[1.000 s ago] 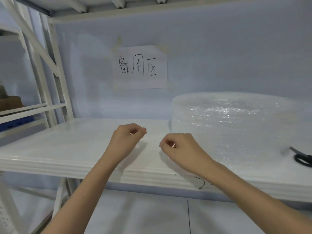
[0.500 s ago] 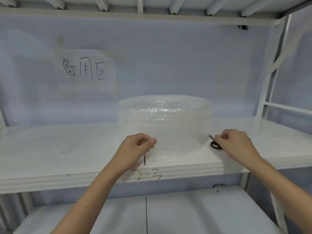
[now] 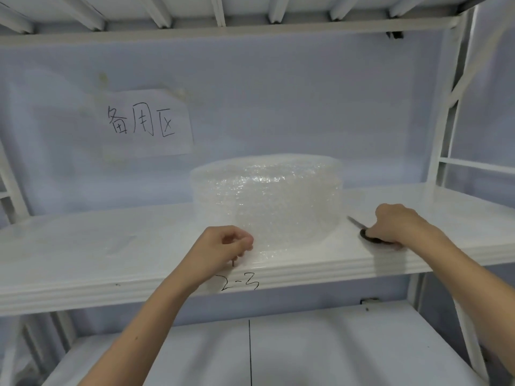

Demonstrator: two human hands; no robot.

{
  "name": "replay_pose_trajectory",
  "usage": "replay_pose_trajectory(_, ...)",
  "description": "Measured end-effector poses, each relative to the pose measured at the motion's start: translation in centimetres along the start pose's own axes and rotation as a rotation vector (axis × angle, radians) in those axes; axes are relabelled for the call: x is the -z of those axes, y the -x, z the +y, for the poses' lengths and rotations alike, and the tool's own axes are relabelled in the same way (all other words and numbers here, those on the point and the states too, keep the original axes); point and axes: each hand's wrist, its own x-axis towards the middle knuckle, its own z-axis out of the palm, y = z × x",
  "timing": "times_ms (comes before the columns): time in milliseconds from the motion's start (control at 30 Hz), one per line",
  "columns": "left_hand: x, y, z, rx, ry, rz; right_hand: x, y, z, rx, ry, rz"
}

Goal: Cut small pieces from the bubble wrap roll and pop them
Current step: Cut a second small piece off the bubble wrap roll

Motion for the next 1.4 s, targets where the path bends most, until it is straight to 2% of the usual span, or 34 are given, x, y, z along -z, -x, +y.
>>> replay_pose_trajectory(167,-0.7,0.3,-0.3,0.008,-0.027,0.001,0.2,1.2,2.9,0.021,-0.003,0.121)
replay_pose_trajectory(367,-1.0,0.2,-0.6,0.006,-0.028,0.040,-0.3,0.8,3.1,0.047,-0.028,0.076)
replay_pose_trajectory(567,-1.0,-0.3,-0.6,0.030,-0.060,0.047,1.3,0.6,1.4,0.029,0.057,-0.103)
replay_pose_trajectory(700,-0.6,-0.2,-0.8,0.012,-0.099,0.012,1.5,0.5,2.1,0.031,0.040,-0.065)
replay_pose_trajectory(767,-0.4,0.0,-0.8,0.011,-0.101,0.001,1.7,1.0,3.4,0.015,-0.133,-0.037)
replay_pose_trajectory(833,-0.3,0.1,-0.9,0.011,-0.108,-0.021,1.8,2.3,5.1,0.029,-0.468,-0.085)
replay_pose_trajectory(933,-0.2,0.4,-0.8,0.006,-0.140,-0.049,0.8,5.7,6.3,0.091,-1.010,-0.274)
replay_pose_trajectory(1000,-0.4,0.6,-0.5,0.005,-0.119,-0.037,-0.9,8.1,5.8,0.153,-1.250,-0.443)
replay_pose_trajectory(1167,-1.6,1.5,0.5,0.002,-0.008,-0.011,-6.2,12.7,1.1,0.246,-1.399,-0.663)
replay_pose_trajectory(1400,-1.9,2.2,0.1,0.076,0.076,0.065,-10.3,15.8,-5.0,0.329,-1.438,-0.788)
